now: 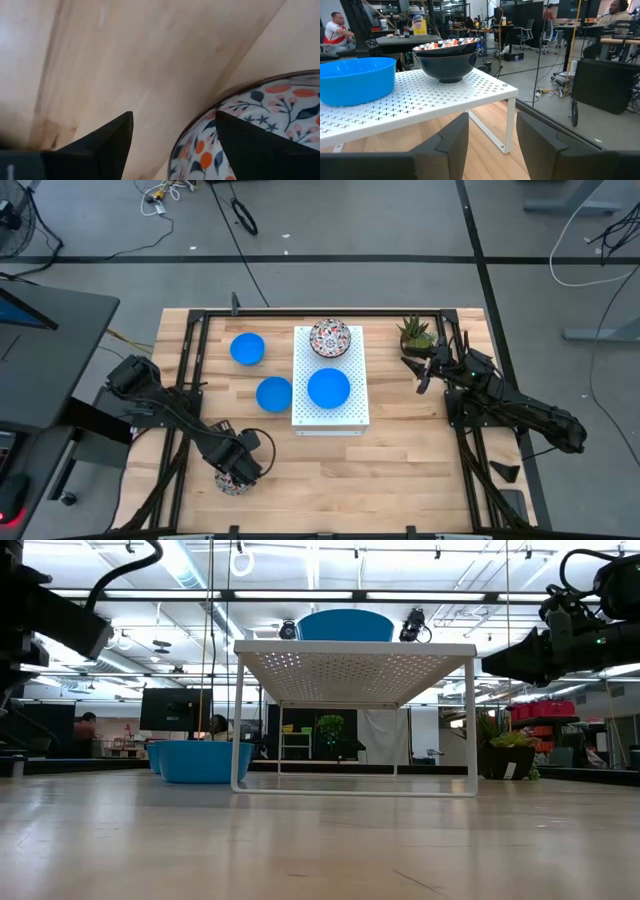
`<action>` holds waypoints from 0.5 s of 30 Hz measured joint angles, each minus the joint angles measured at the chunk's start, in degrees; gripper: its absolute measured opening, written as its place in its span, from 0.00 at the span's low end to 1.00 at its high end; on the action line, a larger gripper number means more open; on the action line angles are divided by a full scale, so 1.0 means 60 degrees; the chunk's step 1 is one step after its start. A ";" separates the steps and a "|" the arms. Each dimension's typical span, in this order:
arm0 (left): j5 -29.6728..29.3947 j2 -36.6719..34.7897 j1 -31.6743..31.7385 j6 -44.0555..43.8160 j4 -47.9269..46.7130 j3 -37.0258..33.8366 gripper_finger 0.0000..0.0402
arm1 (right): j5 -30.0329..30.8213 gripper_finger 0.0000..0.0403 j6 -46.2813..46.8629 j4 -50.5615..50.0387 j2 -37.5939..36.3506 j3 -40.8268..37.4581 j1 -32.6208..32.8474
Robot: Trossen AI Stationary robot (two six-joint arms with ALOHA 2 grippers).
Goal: Pick & Place Mini bowls
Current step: Stack the white bowl on top of the other white bowl on the shelf
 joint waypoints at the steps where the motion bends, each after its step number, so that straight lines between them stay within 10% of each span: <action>1: 0.0006 0.0006 0.0000 0.0003 0.0112 -0.0040 0.72 | 0.0000 0.42 0.0004 0.0003 -0.0002 0.0000 0.0000; 15: 0.0675 0.0002 0.0004 0.0029 0.0315 -0.0091 0.57 | 0.0000 0.42 0.0004 0.0000 -0.0003 0.0000 0.0000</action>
